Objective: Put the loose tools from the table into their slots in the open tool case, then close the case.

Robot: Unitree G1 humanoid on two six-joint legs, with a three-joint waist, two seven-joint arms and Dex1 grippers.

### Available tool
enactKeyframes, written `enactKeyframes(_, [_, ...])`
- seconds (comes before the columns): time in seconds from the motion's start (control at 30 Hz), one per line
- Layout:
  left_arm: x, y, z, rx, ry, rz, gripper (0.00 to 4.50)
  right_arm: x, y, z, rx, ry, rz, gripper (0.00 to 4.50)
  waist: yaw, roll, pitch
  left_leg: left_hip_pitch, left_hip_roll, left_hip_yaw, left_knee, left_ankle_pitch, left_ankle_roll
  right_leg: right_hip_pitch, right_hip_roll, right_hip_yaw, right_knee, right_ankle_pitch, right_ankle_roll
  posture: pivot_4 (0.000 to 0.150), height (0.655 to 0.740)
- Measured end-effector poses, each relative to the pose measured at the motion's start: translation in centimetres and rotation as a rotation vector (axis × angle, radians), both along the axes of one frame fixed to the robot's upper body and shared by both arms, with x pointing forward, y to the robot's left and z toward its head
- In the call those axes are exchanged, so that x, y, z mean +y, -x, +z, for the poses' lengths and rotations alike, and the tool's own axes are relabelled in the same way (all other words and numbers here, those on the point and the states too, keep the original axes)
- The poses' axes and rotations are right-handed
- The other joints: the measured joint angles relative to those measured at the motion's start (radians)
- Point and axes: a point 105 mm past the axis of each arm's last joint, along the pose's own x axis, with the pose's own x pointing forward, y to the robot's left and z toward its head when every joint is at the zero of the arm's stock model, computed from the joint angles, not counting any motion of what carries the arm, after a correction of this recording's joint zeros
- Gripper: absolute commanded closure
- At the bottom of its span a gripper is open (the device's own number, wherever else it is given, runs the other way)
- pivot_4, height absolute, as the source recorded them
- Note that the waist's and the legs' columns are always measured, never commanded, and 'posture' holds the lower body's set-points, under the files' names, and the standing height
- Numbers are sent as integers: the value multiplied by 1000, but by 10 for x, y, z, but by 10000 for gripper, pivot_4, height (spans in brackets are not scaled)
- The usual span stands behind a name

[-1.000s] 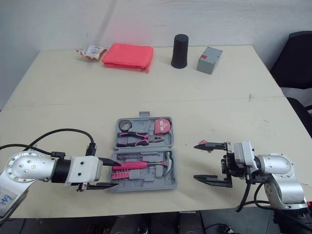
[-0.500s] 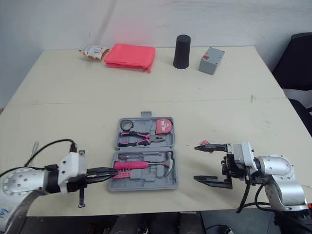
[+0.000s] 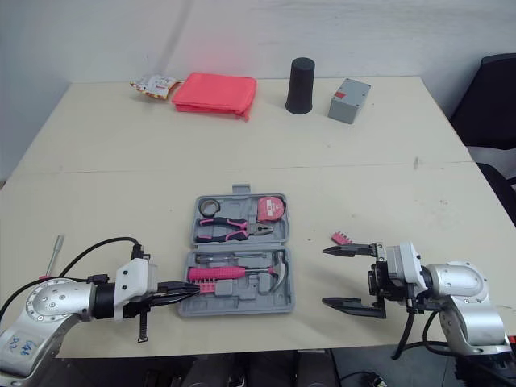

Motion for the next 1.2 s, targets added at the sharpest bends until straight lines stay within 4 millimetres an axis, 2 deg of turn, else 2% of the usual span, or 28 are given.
enactKeyframes(0.17, [2, -2, -8, 84, 25, 73, 44702, 0, 0, 0, -2, -1, -2, 0, 1, 1, -1, 1, 0, 0, 0, 0, 0, 1, 0, 0, 1, 0, 0, 1500, 7400])
enactKeyframes(0.33, [-1, -2, -15, 117, 3, 101, 44702, 0, 0, 0, -5, -2, -4, 0, 1, 12, -11, 4, 0, 0, -1, 0, 0, 3, 0, 0, 0, 0, 0, 1500, 7400])
enactKeyframes(0.4, [-1, -4, -16, 111, -9, 112, 44702, -1, -1, 0, -6, -3, -12, 0, 2, 17, -14, 11, 0, 0, -3, -1, -1, 9, 0, 1, -1, 0, 0, 1500, 7400])
enactKeyframes(0.53, [3, -8, -13, 53, 52, 157, 44702, -13, -7, 2, -15, 0, -87, 0, 1, 17, -13, 16, 1, 0, -4, -7, -2, 14, 0, 1, -2, -1, -1, 1500, 7400])
enactKeyframes(0.6, [18, -13, -4, 10, 126, 236, 44702, -27, -13, 3, -31, 7, -151, 0, 0, 13, -11, 15, 1, 0, -4, -5, -4, 13, 0, 0, -2, -1, -1, 1500, 7400])
enactKeyframes(0.7, [65, -24, 32, -148, 196, 428, 37458, -70, -24, 0, -47, 45, -341, 0, -2, 5, -7, 13, 1, 0, -3, -2, -1, 11, -1, 0, -3, -1, -1, 1500, 7400])
enactKeyframes(0.77, [96, -22, 48, -221, 181, 541, 29913, -94, -27, -1, -67, 57, -443, 0, -2, 5, -7, 13, 0, 0, -3, -3, 0, 12, -1, -1, -5, -1, -1, 1500, 7400])
enactKeyframes(0.8, [109, -20, 54, -242, 170, 581, 24438, -103, -28, -3, -70, 61, -486, 0, -3, 5, -7, 13, 1, 0, -3, -4, 1, 13, -1, -1, -6, -1, -1, 1500, 7400])
enactKeyframes(0.93, [192, 2, 70, -318, 134, 873, 6833, -150, -21, -21, -23, 110, -685, 0, -10, 5, -6, 12, 1, 1, -4, -6, 1, 12, 0, -3, -9, -1, -1, 1500, 7400])
enactKeyframes(0.97, [222, 17, 73, -336, 121, 983, 2274, -167, -19, -25, -2, 121, -761, 0, -16, 5, -6, 12, 1, 1, -4, -6, 0, 12, -1, -3, -10, -1, -1, 1500, 7400])
enactKeyframes(1.0, [234, 24, 73, -341, 120, 1031, 1031, -174, -18, -25, 2, 118, -798, 0, -21, 5, -6, 12, 1, 1, -4, -7, 0, 12, -1, -3, -10, -1, -1, 1500, 7400])
enactKeyframes(1.13, [293, 72, 50, -298, 107, 1297, 1031, -212, -13, -29, -22, 136, -1024, 0, -34, 5, -6, 12, 1, 1, -5, -11, -5, 9, -2, -2, -10, -1, -1, 1500, 7400])
enactKeyframes(1.17, [304, 83, 44, -285, 114, 1356, 1031, -221, -11, -30, -31, 170, -1077, 0, -35, 5, -5, 12, 1, 1, -5, -11, -5, 7, -2, -2, -10, -1, -1, 1500, 7400])
enactKeyframes(1.2, [306, 86, 43, -284, 115, 1370, 1031, -223, -11, -30, -35, 177, -1093, 0, -35, 5, -5, 12, 1, 1, -5, -11, -6, 4, -2, -2, -10, -1, -1, 1500, 7400])
